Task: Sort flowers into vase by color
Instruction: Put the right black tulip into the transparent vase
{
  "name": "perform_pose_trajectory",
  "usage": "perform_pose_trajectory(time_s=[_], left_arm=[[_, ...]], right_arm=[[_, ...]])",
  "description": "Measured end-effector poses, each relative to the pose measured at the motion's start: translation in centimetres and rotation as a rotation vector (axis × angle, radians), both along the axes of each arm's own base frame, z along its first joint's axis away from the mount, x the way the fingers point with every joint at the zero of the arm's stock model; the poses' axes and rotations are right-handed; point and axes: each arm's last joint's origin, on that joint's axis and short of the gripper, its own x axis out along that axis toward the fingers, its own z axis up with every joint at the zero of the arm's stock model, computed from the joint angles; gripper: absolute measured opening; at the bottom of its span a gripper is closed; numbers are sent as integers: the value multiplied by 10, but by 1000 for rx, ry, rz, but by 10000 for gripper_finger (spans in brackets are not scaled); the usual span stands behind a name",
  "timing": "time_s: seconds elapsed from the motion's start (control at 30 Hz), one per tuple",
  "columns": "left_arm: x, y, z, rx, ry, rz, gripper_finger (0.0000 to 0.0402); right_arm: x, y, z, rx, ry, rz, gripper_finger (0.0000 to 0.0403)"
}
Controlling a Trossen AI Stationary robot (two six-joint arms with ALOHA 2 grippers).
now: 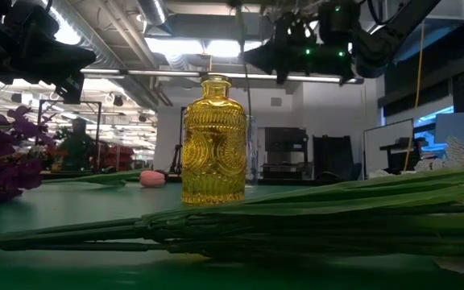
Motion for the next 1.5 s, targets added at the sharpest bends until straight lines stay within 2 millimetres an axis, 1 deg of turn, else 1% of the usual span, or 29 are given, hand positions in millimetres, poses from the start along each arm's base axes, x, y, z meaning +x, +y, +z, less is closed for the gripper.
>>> perform_pose_trajectory(time_s=[0.07,0.17,0.73,1.0,1.1,1.33,1.43,1.5], left_arm=[[0,0,0,0,0,0,0],[0,0,0,0,0,0,0],[0,0,0,0,0,0,0],[0,0,0,0,0,0,0],[0,0,0,0,0,0,0],[0,0,0,0,0,0,0],[0,0,0,0,0,0,0],[0,0,0,0,0,0,0]], right_arm=[[1,-1,-6,5,58,-20,12],[1,-1,-10,17,97,-28,12],[1,-1,-11,74,103,-9,14],[1,-1,-16,93,148,-9,20],[1,-1,-17,96,155,-9,49],[1,-1,-17,100,154,-9,157],[1,-1,-17,100,154,-9,187],[1,-1,-17,100,154,-9,200]])
